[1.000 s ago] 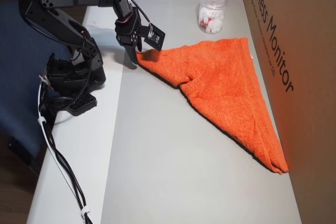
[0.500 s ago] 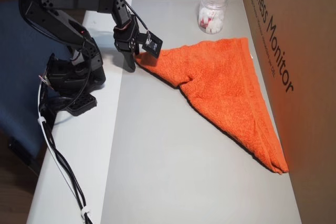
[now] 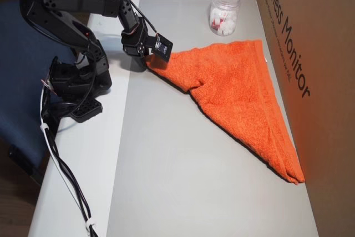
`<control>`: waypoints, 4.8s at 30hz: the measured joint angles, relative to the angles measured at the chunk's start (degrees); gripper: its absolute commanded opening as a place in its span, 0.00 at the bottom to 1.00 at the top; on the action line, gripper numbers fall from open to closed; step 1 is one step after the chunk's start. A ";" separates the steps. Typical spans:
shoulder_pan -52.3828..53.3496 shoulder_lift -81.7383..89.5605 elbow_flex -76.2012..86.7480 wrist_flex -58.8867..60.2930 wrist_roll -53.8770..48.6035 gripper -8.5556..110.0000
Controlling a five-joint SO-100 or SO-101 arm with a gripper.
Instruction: Fold the blanket.
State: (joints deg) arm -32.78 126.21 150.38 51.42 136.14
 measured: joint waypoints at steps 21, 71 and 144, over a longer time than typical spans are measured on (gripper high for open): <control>-5.10 0.00 -3.16 7.12 0.00 0.07; 8.70 -0.09 -53.96 37.00 -2.46 0.07; 17.93 8.26 -23.99 30.85 -9.05 0.23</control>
State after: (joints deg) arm -14.85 134.47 126.39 82.27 127.09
